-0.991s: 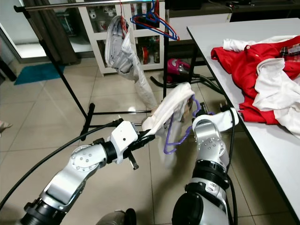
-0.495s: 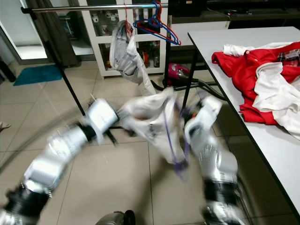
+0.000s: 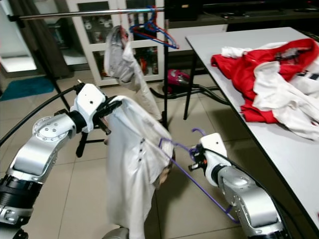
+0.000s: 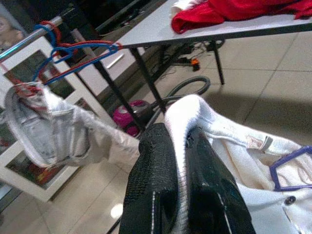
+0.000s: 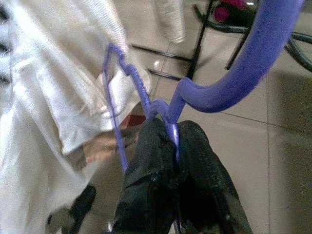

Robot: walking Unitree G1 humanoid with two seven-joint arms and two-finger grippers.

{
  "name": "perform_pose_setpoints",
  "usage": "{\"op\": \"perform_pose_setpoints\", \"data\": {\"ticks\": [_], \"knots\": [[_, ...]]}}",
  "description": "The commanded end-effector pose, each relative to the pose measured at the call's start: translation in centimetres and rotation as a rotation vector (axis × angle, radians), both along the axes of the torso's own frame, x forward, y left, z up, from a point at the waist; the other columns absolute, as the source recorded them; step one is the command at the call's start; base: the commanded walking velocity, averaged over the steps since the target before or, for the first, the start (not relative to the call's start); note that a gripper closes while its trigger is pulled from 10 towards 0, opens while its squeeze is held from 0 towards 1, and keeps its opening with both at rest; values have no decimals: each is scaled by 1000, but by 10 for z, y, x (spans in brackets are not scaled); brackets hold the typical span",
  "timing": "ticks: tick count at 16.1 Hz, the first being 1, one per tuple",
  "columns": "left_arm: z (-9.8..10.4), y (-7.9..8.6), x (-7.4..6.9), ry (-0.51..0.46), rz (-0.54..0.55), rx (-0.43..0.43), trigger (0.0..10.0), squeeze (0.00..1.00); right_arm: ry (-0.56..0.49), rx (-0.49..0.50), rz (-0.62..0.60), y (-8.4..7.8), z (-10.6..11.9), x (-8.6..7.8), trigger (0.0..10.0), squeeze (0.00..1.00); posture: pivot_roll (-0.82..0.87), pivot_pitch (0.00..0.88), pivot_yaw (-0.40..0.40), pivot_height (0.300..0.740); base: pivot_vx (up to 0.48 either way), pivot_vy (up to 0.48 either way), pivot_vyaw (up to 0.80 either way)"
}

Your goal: Hang hanger

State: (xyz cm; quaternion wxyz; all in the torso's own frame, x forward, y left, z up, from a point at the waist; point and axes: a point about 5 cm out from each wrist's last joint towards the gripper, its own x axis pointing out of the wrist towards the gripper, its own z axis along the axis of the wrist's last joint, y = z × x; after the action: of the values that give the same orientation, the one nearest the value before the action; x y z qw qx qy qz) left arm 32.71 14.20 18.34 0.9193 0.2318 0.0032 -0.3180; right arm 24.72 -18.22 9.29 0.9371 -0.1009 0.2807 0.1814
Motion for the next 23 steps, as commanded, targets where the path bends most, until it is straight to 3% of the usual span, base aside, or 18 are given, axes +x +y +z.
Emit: {"op": "perform_pose_setpoints", "data": {"ticks": [1,3,4,6,7,8,9,11,13,14,16,18,23], "knots": [[12,-1,3,-47,-21,12,10000,0,43,-47,76,2,-2,-10,10000,0,57,2,105,740,0,0,0],[4,-5,1,15,-2,-80,10000,0,34,-31,86,0,0,-19,10000,0,63,0,97,740,0,0,0],[-10,0,-1,72,87,-128,10000,0,-54,123,21,3,16,-21,10000,0,60,0,87,740,0,0,0],[-22,5,-5,115,153,-156,10000,0,-122,285,-25,5,31,-26,10000,0,56,0,85,740,0,0,0],[-42,12,-17,140,218,-131,10000,0,-93,439,100,17,39,-56,10000,0,40,0,88,740,0,0,0],[-52,16,-25,156,266,-128,10000,0,-55,469,158,21,35,-74,10000,0,38,0,94,740,0,0,0],[-53,17,-26,159,279,-131,10000,0,-47,468,159,21,33,-77,10000,0,38,0,94,740,0,0,0],[-60,22,-39,154,299,-83,10000,0,-107,436,-24,10,31,-74,10000,0,36,0,100,740,0,0,0],[-60,21,-43,153,312,-124,10000,0,-160,334,-149,2,26,-68,10000,0,32,0,98,740,0,0,0],[-59,19,-44,149,309,-128,10000,0,-161,289,-166,0,23,-67,10000,0,32,0,99,740,0,0,0],[-60,8,-50,146,266,-142,10000,0,-147,177,-348,-5,1,-58,10000,0,31,0,101,740,0,0,0],[-62,2,-53,160,266,-157,10000,0,-103,180,-455,-1,-12,-58,10000,0,27,0,91,740,0,221,0],[-65,5,-52,161,294,-146,10000,0,-113,181,-456,3,-11,-55,10000,0,18,0,82,740,0,472,-160]]}}
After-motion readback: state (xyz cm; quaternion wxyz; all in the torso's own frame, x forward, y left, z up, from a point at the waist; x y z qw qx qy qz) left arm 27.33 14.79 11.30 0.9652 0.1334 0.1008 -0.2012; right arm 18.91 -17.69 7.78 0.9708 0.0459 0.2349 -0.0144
